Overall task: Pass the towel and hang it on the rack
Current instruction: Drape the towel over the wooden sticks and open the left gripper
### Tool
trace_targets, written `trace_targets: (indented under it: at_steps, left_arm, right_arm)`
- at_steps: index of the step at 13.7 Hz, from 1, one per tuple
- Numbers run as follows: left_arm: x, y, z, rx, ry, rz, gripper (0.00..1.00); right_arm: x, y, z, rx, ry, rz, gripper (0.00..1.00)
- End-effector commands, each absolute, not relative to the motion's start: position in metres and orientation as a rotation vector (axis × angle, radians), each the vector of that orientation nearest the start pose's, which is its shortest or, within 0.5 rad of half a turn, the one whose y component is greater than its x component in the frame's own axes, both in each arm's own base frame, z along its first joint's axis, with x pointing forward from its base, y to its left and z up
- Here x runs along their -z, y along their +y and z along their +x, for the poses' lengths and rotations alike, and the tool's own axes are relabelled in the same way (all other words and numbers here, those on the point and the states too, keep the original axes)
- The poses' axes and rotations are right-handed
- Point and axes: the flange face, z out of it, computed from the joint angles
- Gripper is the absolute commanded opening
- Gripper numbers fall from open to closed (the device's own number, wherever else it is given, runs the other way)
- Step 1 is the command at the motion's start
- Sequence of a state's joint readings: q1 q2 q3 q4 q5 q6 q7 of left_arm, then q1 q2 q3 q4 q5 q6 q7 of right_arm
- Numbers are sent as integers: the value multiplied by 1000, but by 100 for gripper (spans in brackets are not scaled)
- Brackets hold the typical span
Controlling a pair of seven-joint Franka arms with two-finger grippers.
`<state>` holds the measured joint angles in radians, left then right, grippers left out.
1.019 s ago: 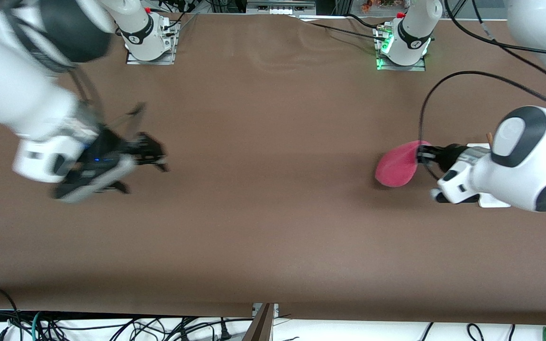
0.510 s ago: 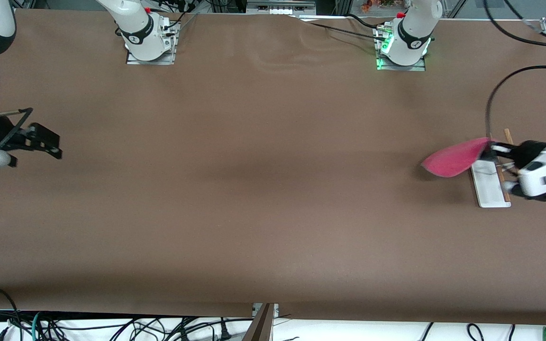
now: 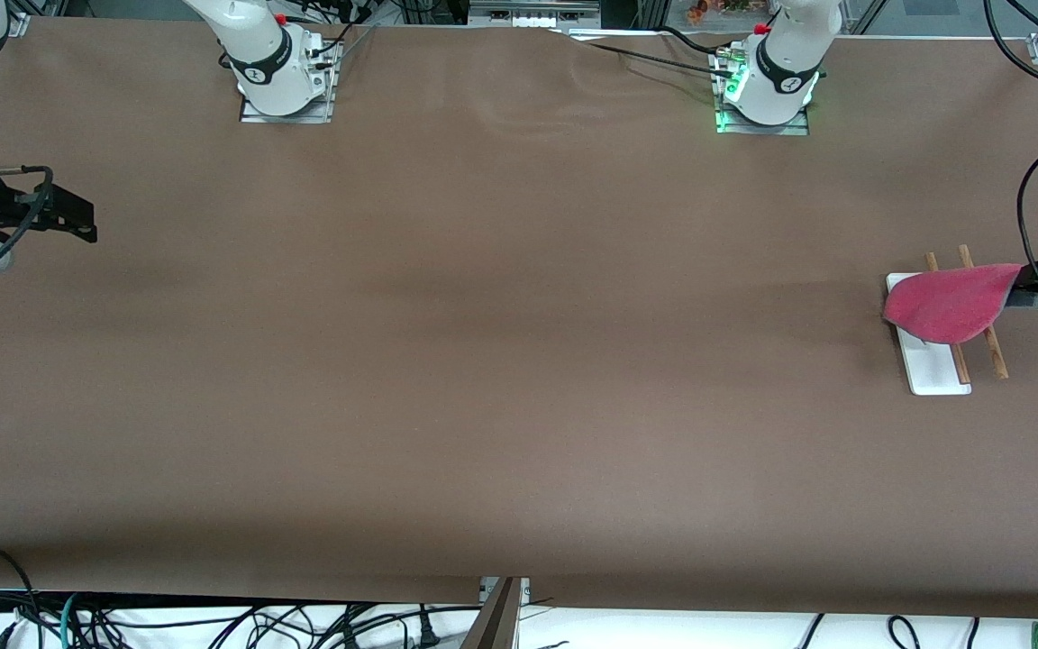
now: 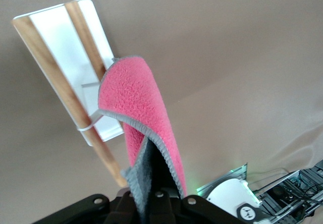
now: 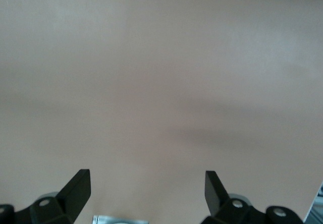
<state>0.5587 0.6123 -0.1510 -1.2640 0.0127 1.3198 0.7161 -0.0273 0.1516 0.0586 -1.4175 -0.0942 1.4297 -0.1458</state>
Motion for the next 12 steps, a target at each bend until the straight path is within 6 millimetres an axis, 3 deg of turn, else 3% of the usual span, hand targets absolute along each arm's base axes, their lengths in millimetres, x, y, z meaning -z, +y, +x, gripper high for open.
trace_targets:
  at_steps: [1,3,5,7,9,12]
  left_arm:
    - [-360,326,579,-669,658,-3386,0]
    - [-343,348,574,-627,758,-3361,0]
    - [-328,361,570,-611,779,-3362,0]
    - [-310,386,565,-541,784,-3347,0]
    - [-294,392,565,-513,856,-3340,0]
    - [-279,410,556,-483,880,-3341,0]
  right_arm:
    - [-602,11,570,-284,-222,-3177,100]
    - [-601,16,567,-304,-131,-3164,100]
    - [-600,11,570,-295,-229,-3163,100]
    - [-595,7,576,-317,-251,-3153,100]
    - [-592,-12,578,-325,-200,-3150,100]
    - [-597,-6,575,-309,-184,-3169,100]
